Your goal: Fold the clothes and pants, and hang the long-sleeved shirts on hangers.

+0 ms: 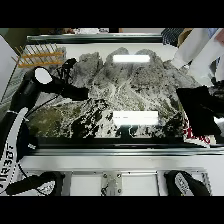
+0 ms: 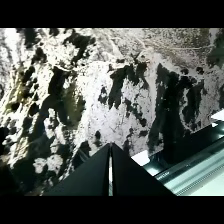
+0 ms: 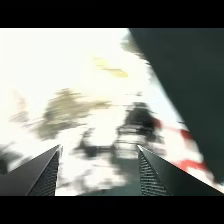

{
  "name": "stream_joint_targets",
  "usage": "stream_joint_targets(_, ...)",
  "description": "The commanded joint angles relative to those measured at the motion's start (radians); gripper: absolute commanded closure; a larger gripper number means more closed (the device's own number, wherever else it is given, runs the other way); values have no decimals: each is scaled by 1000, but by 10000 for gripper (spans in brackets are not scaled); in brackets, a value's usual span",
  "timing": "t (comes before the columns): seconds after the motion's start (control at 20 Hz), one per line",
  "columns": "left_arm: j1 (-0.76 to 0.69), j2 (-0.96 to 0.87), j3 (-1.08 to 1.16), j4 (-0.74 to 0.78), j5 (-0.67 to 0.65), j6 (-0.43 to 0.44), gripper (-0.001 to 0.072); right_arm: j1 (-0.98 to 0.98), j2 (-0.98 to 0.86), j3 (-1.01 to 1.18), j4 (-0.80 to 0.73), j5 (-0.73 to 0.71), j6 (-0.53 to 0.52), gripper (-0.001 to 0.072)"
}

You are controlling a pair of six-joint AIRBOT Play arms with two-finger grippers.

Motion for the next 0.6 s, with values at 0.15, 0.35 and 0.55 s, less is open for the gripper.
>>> stream_joint_targets(0.15, 0, 0, 0, 0, 5, 0, 699, 482, 33, -1, 124, -14, -69, 458)
stream_joint_targets(0.35, 0, 0, 0, 0, 5, 0, 698, 566, 25, -1, 124, -11, -69, 700)
stream_joint_targets(0.55, 0, 0, 0, 0, 5, 0, 698, 566, 25, -1, 124, -10, -69, 701)
